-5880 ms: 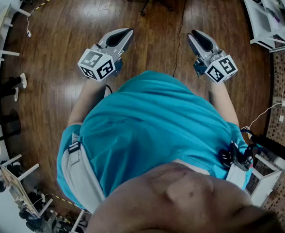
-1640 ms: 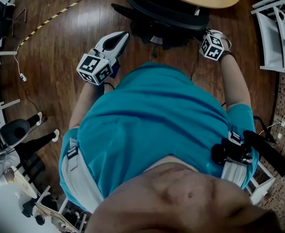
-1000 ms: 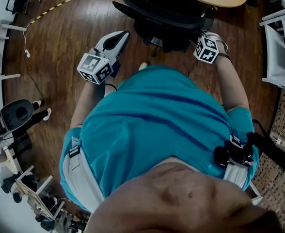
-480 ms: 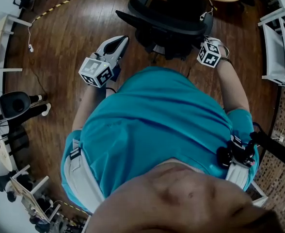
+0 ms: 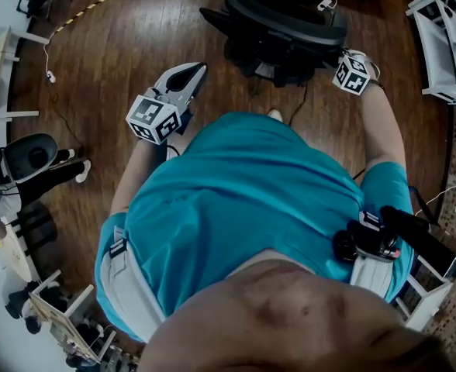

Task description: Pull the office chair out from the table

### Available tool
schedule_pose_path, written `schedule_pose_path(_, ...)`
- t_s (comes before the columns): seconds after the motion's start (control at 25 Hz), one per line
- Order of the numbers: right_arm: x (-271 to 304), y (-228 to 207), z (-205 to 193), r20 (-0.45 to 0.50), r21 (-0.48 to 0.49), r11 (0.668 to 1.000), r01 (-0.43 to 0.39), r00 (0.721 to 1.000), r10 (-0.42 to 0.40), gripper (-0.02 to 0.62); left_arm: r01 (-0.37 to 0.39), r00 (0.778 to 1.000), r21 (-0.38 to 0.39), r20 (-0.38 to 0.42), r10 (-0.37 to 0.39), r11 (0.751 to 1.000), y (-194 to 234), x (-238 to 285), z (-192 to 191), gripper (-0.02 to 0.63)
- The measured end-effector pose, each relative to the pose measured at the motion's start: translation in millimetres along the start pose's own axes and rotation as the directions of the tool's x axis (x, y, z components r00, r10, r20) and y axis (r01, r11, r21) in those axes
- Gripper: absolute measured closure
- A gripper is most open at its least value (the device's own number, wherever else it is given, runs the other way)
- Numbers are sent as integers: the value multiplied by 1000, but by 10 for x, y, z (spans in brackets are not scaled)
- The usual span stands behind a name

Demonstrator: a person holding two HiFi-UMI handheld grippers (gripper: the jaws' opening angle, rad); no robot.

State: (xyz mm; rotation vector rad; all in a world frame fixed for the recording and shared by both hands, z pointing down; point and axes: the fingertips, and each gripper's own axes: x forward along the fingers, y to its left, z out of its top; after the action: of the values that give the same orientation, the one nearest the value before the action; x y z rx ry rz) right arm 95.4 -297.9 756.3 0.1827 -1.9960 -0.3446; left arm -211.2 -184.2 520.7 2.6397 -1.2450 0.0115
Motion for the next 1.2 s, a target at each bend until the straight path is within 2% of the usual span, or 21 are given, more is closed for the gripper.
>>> schedule_pose_path(0.28, -131, 656, 173, 3, 5, 1000, 19, 1000, -19, 546, 7, 1000, -11, 9, -7, 1000, -249, -463, -45, 606)
schedule_pose_path(0.56, -214, 1184, 117, -6, 3, 1000, 5, 1000, -5, 543, 41, 999, 5, 8, -41, 999, -865, -371, -241, 606)
schedule_pose_path(0.76, -178, 1371, 110, -28, 14, 1000, 13, 1000, -13, 533, 5, 1000, 0, 10, -5, 1000, -1324, -298, -447, 606)
schedule_pose_path(0.88, -136, 1391, 125, -28, 10, 999, 43, 999, -43, 517, -33, 999, -35, 20, 34, 999, -1560, -279, -604, 606)
schedule_pose_path(1.04, -196, 1392, 308, 49, 9, 997, 82, 995, -83, 487, -87, 995, -78, 42, 91, 993, -1794, -425, -734, 606)
schedule_pose_path(1.12, -258, 1460, 335, 125, 56, 995, 88, 988, -95, 472, -109, 992, -72, 51, 113, 991, -1938, -536, -826, 606)
schedule_pose_path(1.2, -394, 1550, 309, 221, 119, 986, 116, 965, -141, 438, -127, 990, -53, 60, 130, 991, -2084, -658, -912, 606)
